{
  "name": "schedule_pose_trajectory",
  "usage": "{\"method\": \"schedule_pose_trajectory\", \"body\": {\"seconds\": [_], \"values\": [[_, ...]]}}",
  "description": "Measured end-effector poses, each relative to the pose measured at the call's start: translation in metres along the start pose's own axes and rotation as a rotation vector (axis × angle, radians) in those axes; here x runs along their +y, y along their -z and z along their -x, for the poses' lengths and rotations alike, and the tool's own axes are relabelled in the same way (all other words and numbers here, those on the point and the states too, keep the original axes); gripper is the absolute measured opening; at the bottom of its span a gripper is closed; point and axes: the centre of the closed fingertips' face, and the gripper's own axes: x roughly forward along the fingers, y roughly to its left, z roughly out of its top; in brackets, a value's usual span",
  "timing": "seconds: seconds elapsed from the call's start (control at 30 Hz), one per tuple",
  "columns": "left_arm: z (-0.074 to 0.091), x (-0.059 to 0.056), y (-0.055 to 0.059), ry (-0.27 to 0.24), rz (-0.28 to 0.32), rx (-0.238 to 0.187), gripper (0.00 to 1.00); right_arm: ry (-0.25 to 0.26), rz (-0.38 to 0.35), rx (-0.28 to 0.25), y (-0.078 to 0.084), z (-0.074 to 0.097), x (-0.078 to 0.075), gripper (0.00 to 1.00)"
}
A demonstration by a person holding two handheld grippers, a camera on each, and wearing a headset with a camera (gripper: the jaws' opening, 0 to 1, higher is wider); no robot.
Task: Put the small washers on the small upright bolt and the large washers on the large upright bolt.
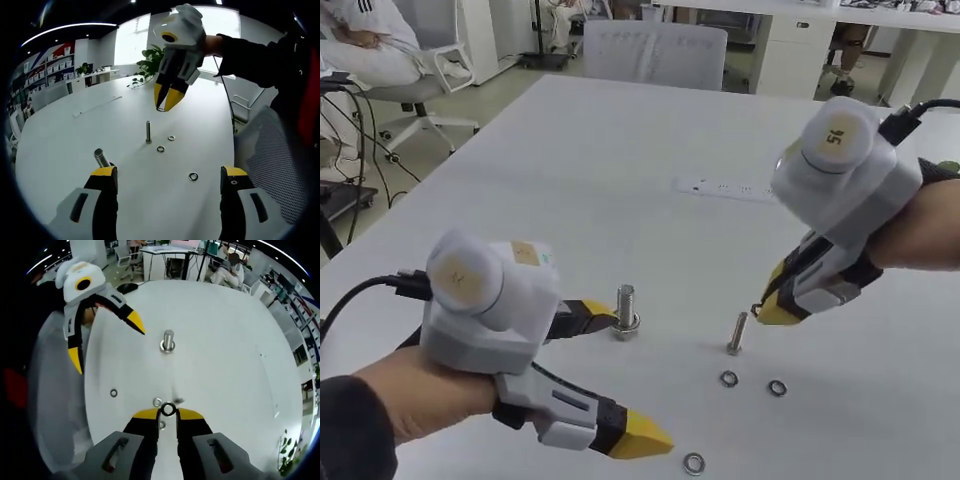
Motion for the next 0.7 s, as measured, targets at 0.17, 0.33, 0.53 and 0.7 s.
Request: {"method": "schedule_pose_trajectory", "body": {"seconds": [0.17,0.33,0.53,0.7], "values": [[0.0,-0.001,0.0,0.003,-0.001,-0.002,0.84,-0.002,0.0,0.005,-0.001,-0.005,-0.005,0.14],[0.001,-0.002,0.001,0.011,-0.006,0.0,0.84,-0.006,0.006,0.014,-0.002,-0.012,-0.007,0.14],[0.004,-0.001,0.001,0.018,0.001,-0.006,0.84,-0.015,0.009,0.018,-0.002,-0.017,-0.008,0.14],[0.005,-0.003,0.005,0.026,-0.001,0.005,0.84,-0.018,0.013,0.025,-0.002,-0.023,-0.013,0.14]]}}
